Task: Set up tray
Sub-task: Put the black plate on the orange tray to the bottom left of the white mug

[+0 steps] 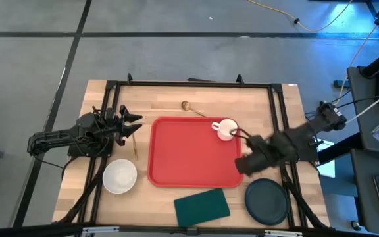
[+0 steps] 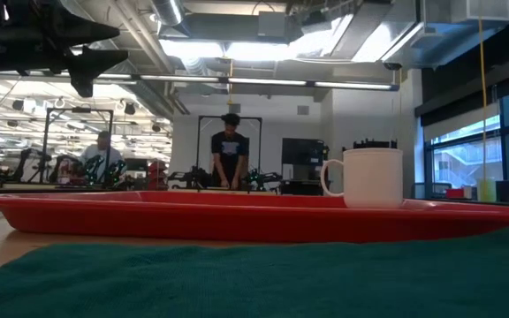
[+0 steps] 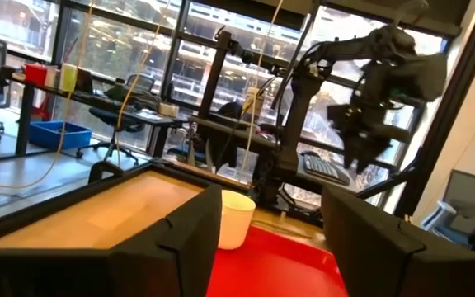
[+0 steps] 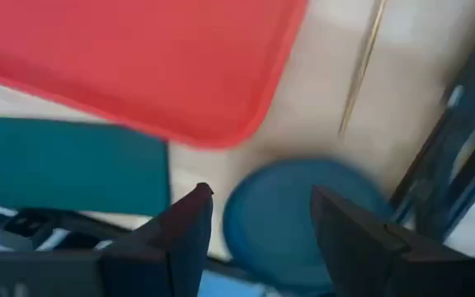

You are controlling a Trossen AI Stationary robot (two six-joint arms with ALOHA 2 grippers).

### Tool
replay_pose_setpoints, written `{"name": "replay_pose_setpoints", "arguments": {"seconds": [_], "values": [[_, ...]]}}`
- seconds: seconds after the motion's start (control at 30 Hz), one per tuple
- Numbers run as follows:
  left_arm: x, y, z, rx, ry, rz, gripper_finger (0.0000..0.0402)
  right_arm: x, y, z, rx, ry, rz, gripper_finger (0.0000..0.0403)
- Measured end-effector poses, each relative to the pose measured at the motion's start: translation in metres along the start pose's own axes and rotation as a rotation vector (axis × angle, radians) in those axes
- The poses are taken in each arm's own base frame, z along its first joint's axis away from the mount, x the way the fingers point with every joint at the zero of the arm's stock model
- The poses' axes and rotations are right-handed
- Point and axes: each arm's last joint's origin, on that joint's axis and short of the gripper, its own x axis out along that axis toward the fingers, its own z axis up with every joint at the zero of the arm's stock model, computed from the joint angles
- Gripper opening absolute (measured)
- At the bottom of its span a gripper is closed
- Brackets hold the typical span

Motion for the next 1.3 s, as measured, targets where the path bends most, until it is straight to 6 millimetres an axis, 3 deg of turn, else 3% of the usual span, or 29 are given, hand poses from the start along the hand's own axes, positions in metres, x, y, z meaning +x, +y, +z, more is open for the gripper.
{"name": "replay_pose_setpoints", "arguments": {"seconds": [0.13,0.27,0.43,0.67,0.87,1.03,1.3], "values": [[0.0,0.0,0.0,-0.009,0.002,0.001,0.0199,0.022,-0.009,-0.027,0.136,-0.026,-0.054,0.0204],[0.0,0.0,-0.001,-0.008,0.01,0.004,0.0199,0.045,-0.017,-0.052,0.153,0.013,-0.061,0.0204],[0.0,0.001,-0.003,-0.008,0.031,0.014,0.0199,0.071,-0.041,-0.066,0.183,0.051,-0.24,0.0204],[0.0,0.001,-0.003,-0.018,0.029,0.019,0.0198,0.102,-0.067,-0.066,0.008,0.02,-0.39,0.0204],[0.0,0.002,-0.003,-0.031,0.023,0.049,0.0198,0.138,-0.074,-0.062,-0.236,0.091,-0.345,0.0204],[0.0,0.003,-0.004,-0.031,0.023,0.066,0.0198,0.166,-0.084,-0.055,-0.331,0.132,-0.327,0.0204],[0.0,0.004,-0.004,-0.043,0.015,0.097,0.0198,0.179,-0.097,-0.047,-0.375,0.14,-0.334,0.0204]]}}
